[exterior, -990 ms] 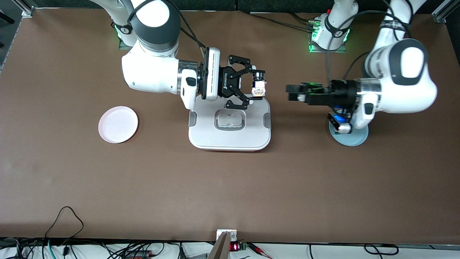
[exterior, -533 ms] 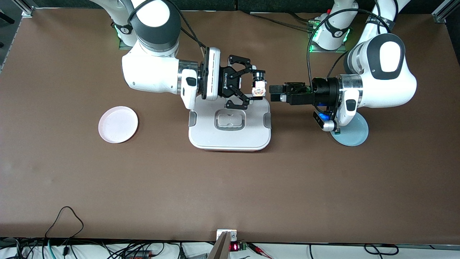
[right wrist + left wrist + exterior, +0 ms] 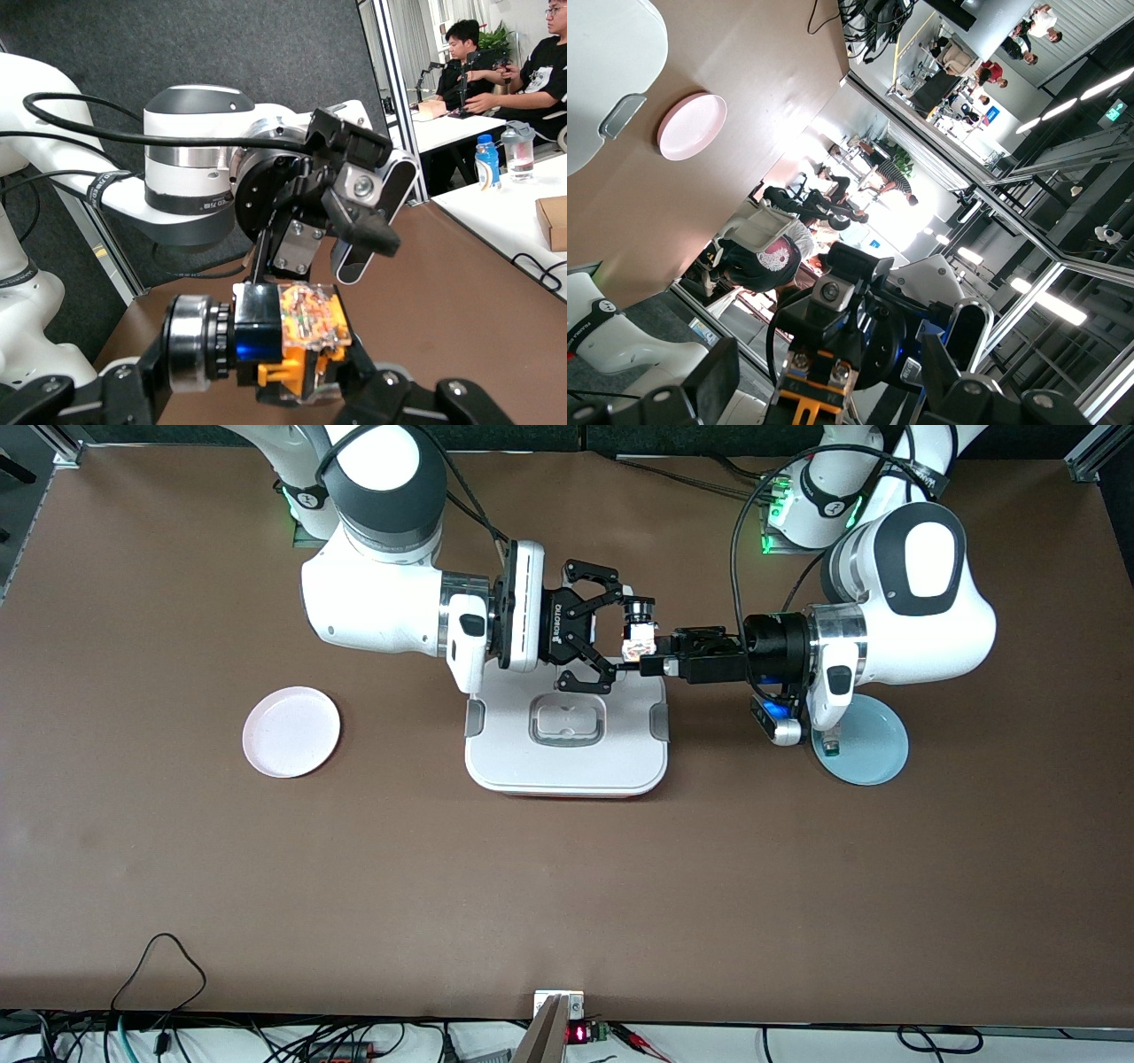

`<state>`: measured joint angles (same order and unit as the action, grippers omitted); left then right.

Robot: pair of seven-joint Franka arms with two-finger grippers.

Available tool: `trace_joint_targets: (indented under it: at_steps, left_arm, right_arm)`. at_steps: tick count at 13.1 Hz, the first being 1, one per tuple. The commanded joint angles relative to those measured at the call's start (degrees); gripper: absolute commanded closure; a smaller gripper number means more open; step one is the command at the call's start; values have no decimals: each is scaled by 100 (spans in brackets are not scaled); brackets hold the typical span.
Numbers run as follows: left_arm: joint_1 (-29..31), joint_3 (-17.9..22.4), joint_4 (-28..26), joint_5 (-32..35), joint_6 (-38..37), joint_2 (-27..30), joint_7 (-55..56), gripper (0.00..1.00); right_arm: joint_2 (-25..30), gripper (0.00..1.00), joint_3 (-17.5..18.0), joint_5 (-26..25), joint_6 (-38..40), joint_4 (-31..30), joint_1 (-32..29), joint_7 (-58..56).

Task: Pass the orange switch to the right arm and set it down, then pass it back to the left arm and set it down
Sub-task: 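Close the left gripper on the orange switch above the box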

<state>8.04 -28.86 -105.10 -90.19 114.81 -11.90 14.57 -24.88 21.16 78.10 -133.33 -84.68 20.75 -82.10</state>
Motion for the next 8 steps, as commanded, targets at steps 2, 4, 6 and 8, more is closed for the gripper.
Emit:
trace_joint_targets:
  at_steps: [2,4,6,8]
  left_arm:
    - [-5,-67,-10,-166,7,3,-174,22]
    - [4,-67,-19,-140,-37,29,-174,26]
    - [65,-58,-19,-113,-344,38,-182,32]
    - [180,-40,-19,-96,-643,38,-182,38]
  right_arm:
    - [-61,76,2,162,-88,119,52,-105]
    - [-61,76,2,162,-149,119,61,-105]
    - [-61,76,2,162,-237,119,70,-105]
    - [-61,76,2,162,-246,119,70,-105]
